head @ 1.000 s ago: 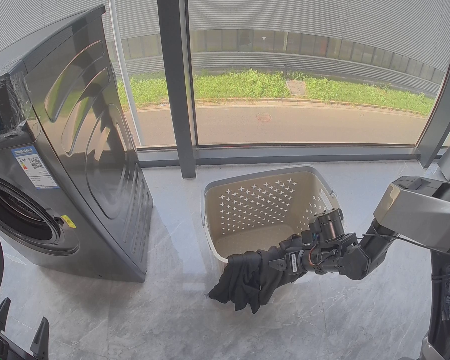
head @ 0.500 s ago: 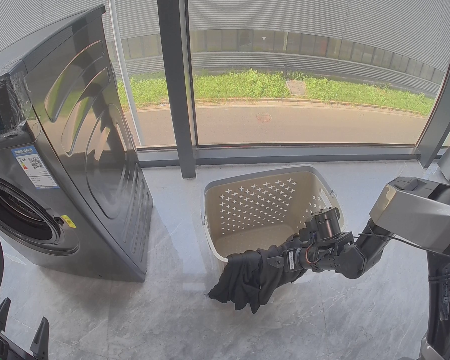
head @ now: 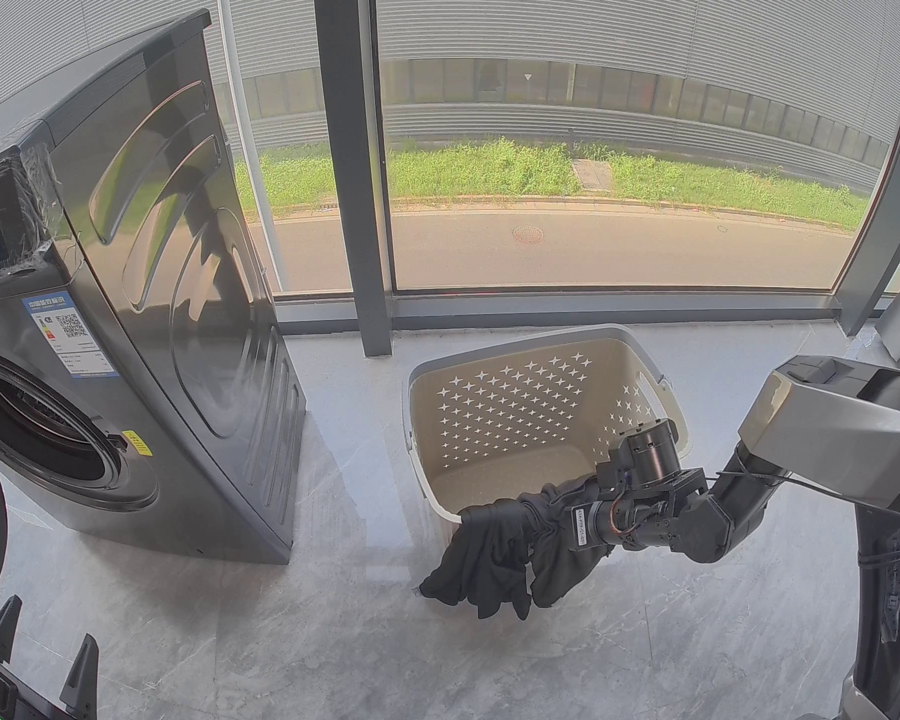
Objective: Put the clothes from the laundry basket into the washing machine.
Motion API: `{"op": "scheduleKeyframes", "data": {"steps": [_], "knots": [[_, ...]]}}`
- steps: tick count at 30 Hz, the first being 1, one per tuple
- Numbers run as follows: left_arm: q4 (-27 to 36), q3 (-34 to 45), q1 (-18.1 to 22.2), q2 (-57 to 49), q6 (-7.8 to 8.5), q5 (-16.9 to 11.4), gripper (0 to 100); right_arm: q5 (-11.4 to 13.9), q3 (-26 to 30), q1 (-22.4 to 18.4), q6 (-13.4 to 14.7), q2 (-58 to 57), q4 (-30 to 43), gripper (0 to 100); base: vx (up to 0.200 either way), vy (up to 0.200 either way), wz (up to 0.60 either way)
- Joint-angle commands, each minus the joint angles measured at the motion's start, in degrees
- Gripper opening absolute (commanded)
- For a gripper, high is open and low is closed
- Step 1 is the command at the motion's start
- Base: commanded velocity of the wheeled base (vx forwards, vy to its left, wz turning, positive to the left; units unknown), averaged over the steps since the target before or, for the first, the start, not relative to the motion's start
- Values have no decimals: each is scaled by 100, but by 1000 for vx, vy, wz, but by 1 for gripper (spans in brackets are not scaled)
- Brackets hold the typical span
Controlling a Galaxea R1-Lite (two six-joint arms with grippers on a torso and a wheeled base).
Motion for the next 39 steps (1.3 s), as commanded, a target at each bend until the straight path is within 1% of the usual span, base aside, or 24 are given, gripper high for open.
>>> {"op": "scheduleKeyframes", "data": {"steps": [1, 5, 10, 11, 14, 15, 20, 21, 23, 25, 26, 29, 30, 31, 32, 35, 39], "knots": [[-1, 92, 0, -93, -8, 2, 100, 11, 181, 42, 27, -292, -1, 0, 0, 0, 0], [-1, 92, 0, -93, 0, 2, 100, 11, 383, 51, 27, -758, -1, 0, 0, 0, 0], [-1, 92, 0, -93, 9, 2, 100, 19, 840, 103, 36, -1892, -1, 0, 0, 0, 0], [-1, 92, 0, -93, 9, 2, 100, 19, 866, 103, 36, -1953, -1, 0, 0, 0, 0], [-1, 92, 0, -93, 18, 2, 100, 11, 1209, 112, 54, -2718, -9, 0, 0, 0, 0], [-1, 92, 0, -93, 18, 2, 100, 11, 1227, 112, 54, -2788, -1, 0, 0, 0, 0], [-10, 92, 0, -93, 71, 2, 100, 11, 1446, 112, 62, -3940, -9, 0, 0, 0, 0], [-10, 92, 0, -93, 71, 2, 100, 11, 1455, 112, 71, -3966, -9, 0, 0, 0, 0], [-10, 92, 0, -93, 71, 2, 100, 11, 1561, 112, 62, -4405, -9, 0, 0, 0, 0], [-10, 92, 0, -93, 71, 2, 100, -51, 1675, 121, 54, -4766, -141, 0, 0, 0, 0], [-1, 92, 0, -93, 71, 2, 100, -51, 1684, 121, 54, -4783, -150, 0, 0, 0, 0], [-10, 92, 0, -93, 88, -7, 100, -68, 2027, 112, 45, -5144, -510, 0, 0, 0, 0], [-10, 92, 0, -93, 88, -7, 100, -68, 2027, 112, 45, -5144, -510, 0, 0, 0, 0], [-1, 92, 0, -93, 88, -7, 100, -77, 2220, 121, 54, -5240, -660, 0, 0, 0, 0], [-10, 92, 0, -93, 88, -7, 100, -77, 2352, 112, -8, -5276, -783, 0, 0, 0, 0], [-10, 92, 0, -93, 97, -7, 100, -104, 2431, 130, -69, -5284, -994, 0, 0, 0, 0], [-10, 92, 0, -93, 106, 2, 100, -139, 2387, 156, -131, -5293, -1152, 0, 0, 0, 0]]}}
